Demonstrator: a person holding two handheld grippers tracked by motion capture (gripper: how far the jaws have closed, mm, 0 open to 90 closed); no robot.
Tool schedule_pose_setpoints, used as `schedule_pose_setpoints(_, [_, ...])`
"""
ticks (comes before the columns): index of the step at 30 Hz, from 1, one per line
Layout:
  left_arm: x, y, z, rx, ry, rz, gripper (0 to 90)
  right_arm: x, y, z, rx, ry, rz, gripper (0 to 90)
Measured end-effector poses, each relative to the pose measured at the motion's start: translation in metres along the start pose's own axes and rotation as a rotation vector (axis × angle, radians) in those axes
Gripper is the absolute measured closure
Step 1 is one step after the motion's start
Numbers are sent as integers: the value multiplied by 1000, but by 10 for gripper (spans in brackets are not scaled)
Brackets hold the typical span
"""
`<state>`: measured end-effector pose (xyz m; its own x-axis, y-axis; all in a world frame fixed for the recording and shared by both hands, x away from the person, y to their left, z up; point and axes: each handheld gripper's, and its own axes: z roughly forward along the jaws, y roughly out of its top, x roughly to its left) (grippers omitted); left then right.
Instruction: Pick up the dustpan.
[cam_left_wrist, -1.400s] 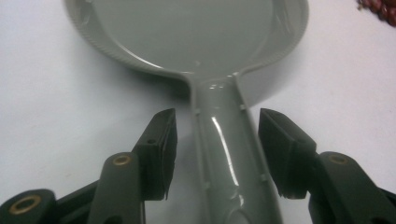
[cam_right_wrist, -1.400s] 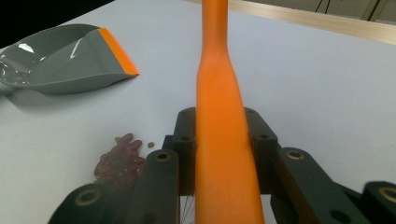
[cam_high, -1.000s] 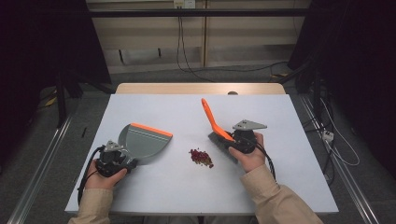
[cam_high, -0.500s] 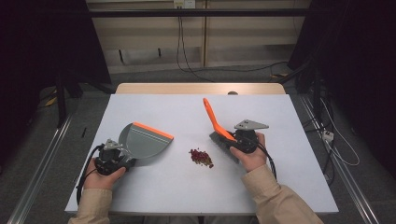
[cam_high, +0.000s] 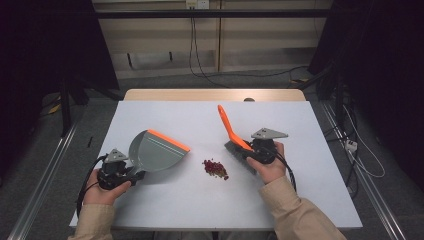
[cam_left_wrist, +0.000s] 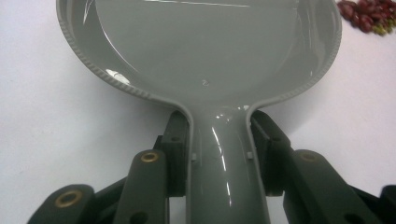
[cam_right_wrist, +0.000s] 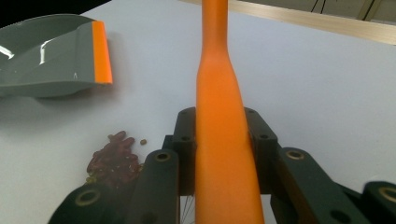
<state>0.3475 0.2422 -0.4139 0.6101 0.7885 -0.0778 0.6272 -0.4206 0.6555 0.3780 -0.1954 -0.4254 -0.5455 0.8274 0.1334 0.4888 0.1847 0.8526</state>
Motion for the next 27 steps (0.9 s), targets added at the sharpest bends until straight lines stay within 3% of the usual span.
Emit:
schedule_pose_setpoints(18, [-13, -3, -12, 13, -126, 109, 630, -3, 0, -1, -2, -10, 9, 710])
schedule_pose_setpoints(27, [-20, -5, -11, 45, -184, 177, 630, -4, -1, 0, -3, -17, 17, 710])
